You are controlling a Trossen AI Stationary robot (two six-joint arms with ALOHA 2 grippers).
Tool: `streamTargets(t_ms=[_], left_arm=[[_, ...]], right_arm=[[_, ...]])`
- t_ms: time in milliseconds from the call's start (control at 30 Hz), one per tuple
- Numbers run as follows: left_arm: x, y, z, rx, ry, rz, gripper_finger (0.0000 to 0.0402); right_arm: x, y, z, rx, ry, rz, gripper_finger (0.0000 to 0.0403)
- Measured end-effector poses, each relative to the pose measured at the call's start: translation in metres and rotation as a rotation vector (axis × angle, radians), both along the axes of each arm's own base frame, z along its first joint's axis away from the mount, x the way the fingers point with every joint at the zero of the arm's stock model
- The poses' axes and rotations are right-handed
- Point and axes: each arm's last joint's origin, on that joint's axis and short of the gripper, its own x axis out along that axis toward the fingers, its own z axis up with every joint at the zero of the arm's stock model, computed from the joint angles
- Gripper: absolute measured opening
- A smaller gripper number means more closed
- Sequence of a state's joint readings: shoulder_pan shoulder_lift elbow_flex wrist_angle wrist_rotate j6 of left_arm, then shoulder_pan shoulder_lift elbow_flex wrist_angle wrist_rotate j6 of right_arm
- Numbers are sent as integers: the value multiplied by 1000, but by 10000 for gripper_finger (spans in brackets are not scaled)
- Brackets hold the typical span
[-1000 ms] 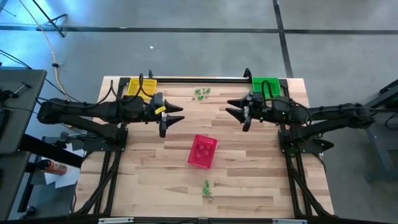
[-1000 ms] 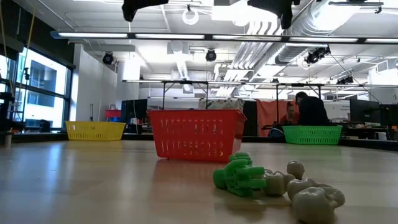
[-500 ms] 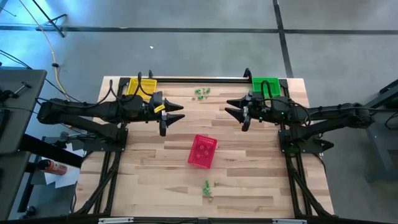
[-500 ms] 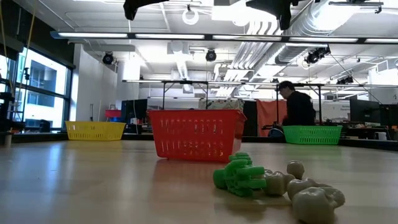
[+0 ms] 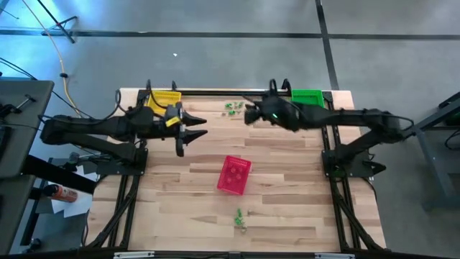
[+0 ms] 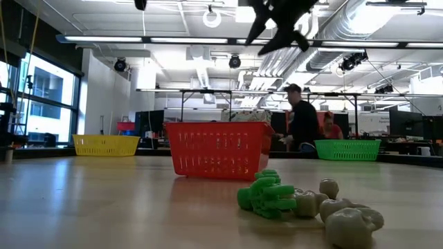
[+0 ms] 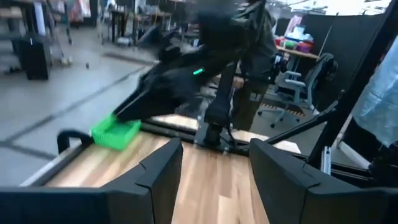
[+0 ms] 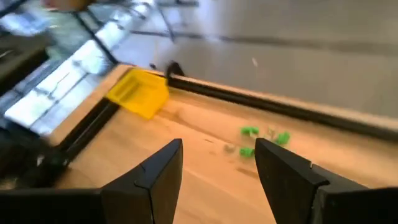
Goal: Sort Halloween decoration
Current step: Put the green skeleton toy into the yellow bin
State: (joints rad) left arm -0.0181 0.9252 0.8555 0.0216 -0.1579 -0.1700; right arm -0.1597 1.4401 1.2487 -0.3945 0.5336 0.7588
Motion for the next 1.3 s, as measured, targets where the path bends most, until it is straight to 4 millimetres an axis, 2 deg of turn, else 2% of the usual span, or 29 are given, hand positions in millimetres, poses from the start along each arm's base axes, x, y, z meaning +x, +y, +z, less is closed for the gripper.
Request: streamTargets(t_ms=[133, 267, 433, 533, 800, 1100, 1300], left_arm=[[-9, 2, 6, 63, -22, 50, 176], [-15, 8, 10, 94, -31, 138, 176], [-16, 19, 9, 87, -21, 276, 176], [-17, 23, 7, 83, 2, 314, 176], [-19, 36, -3, 116, 114, 391, 176], [-27, 47, -1, 175, 135, 418, 176], [-37, 50, 1, 227, 164, 386, 176]], right_arm=[[18, -39, -6, 179, 23, -18, 197], [31, -77, -15, 264, 52, -30, 197], [38, -122, -40, 359, 100, -23, 197], [40, -142, -59, 433, 117, -19, 197], [37, -172, -97, 583, 127, -69, 197], [37, -192, -115, 663, 55, -210, 197], [53, -211, -127, 725, 126, -244, 197]])
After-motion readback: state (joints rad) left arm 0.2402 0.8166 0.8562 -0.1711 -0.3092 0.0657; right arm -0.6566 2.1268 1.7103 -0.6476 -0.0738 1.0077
